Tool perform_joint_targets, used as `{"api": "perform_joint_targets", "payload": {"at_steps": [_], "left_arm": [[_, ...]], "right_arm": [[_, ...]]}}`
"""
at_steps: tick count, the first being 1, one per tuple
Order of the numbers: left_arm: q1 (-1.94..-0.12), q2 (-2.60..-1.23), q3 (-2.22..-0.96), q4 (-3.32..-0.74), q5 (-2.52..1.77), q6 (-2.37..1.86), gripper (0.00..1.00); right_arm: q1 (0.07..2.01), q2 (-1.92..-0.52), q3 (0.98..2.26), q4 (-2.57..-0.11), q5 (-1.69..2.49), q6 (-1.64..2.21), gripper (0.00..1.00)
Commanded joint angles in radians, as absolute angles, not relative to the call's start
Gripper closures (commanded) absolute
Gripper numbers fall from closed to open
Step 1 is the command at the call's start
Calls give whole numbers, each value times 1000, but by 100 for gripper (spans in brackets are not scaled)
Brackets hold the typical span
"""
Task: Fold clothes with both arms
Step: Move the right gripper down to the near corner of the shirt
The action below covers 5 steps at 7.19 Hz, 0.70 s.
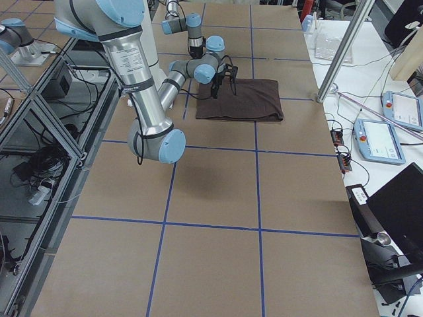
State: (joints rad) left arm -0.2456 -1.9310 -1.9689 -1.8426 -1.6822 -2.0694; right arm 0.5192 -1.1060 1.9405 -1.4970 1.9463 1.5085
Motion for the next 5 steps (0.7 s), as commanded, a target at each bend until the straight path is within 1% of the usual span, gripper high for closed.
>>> {"api": "perform_joint_targets", "payload": {"at_steps": [1,3,4,5], "left_arm": [[-238,-1930,-1985,-1832,-1683,-2068,100],[-238,-1931,-1983,-1833,-1683,-2066,100],[-238,-1931,-1983,-1833,-1683,-2066,100],[-236,-1933,-1979,-1833,-1683,-2059,100]], "right_arm": [[457,-1109,1945,-1491,1913,1653,0],[300,-1126,1939,-1491,1739,1838,0],[255,-1129,1925,-1493,1667,1883,0],[250,-1150,1916,-1491,1660,1885,0]]}}
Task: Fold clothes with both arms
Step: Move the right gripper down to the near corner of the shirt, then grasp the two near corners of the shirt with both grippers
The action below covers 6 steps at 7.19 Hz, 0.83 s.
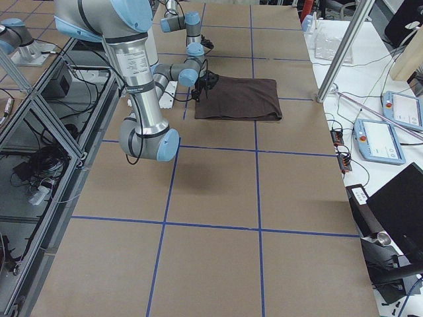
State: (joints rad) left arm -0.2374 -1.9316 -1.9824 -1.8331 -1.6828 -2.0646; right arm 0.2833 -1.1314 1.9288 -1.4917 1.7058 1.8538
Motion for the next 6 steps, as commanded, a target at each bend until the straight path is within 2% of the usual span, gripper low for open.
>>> {"api": "perform_joint_targets", "payload": {"at_steps": [1,6], "left_arm": [[-236,-1936,-1977,-1833,-1684,-2059,100],[-235,-1942,-1976,-1833,-1684,-2057,100]], "right_arm": [[252,-1172,1907,-1491,1649,1891,0],[244,-1219,1893,-1499,1646,1945,0]]}}
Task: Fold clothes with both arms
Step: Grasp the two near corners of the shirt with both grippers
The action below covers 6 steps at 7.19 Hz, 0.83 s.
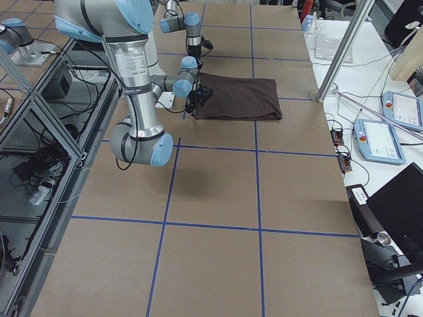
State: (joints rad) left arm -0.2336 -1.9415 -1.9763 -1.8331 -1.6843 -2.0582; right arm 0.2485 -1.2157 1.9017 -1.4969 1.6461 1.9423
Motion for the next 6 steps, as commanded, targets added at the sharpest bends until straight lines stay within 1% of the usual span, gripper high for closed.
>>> {"api": "perform_joint_targets", "payload": {"at_steps": [1,3,4,5,6], "left_arm": [[-233,-1942,-1976,-1833,-1684,-2057,100],[-233,-1942,-1976,-1833,-1684,-2059,100],[-233,-1942,-1976,-1833,-1684,-2059,100],[-235,-1942,-1974,-1833,-1684,-2057,100],[-235,-1941,-1974,-1833,-1684,-2057,100]], "right_arm": [[241,-1220,1882,-1499,1646,1945,0],[241,-1220,1882,-1500,1646,1950,0],[242,-1220,1887,-1500,1646,1951,12],[242,-1220,1890,-1502,1647,1953,51],[242,-1218,1893,-1503,1649,1953,74]]}}
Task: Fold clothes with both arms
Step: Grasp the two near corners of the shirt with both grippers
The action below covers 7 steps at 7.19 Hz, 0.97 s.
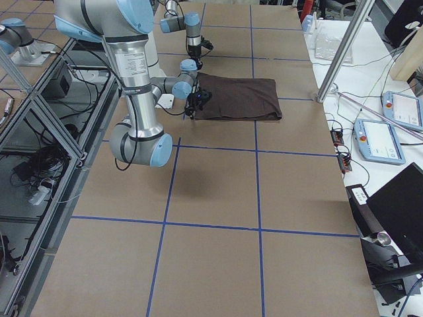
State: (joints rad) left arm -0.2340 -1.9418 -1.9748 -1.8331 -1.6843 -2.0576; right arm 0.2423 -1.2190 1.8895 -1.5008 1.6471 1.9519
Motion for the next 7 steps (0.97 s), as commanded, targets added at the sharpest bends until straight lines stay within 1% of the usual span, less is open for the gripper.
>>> {"api": "perform_joint_targets", "payload": {"at_steps": [1,4,7], "left_arm": [[-233,-1942,-1974,-1833,-1684,-2057,100],[-233,-1942,-1973,-1833,-1684,-2057,100],[-235,-1944,-1977,-1832,-1684,-2057,100]], "right_arm": [[242,-1216,1894,-1503,1649,1953,86],[242,-1204,1914,-1505,1651,1953,100],[262,-1178,1919,-1505,1652,1954,100]]}}
